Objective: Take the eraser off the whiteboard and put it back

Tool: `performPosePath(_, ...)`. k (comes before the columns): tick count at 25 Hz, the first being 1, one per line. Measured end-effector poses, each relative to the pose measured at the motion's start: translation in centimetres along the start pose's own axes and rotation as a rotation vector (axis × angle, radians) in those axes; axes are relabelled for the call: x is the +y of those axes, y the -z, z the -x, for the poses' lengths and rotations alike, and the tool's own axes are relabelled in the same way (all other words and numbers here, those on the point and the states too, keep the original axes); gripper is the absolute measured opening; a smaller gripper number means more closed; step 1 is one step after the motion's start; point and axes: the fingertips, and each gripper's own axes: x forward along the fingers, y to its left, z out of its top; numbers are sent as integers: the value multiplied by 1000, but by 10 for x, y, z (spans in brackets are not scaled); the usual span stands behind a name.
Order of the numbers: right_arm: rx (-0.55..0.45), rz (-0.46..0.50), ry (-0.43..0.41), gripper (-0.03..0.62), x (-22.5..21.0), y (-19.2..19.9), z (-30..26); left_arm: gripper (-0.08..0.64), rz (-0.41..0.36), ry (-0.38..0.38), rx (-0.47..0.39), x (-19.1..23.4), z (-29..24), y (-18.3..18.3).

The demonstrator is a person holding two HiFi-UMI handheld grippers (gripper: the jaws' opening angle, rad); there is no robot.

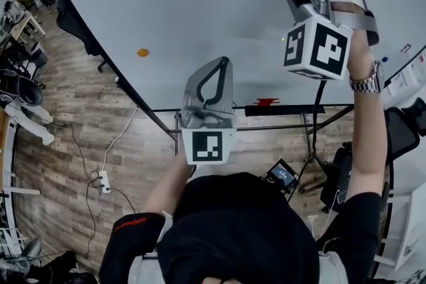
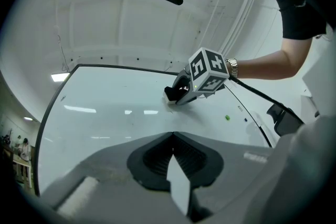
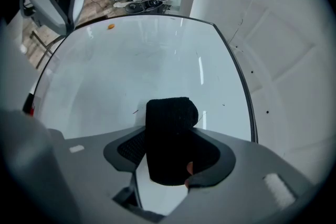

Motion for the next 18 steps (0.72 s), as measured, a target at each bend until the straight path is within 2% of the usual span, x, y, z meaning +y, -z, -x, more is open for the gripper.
performPosePath(6,-8,-7,0,241,1,-3,11,3,13,-3,6,-3,4,-1)
performPosePath(13,-1,-45,0,241,11,12,31,3,33,13,30,-18,11,4)
performPosePath(18,-8,-74,5,242,18,16,46,3,17,28,32,-23,10,2)
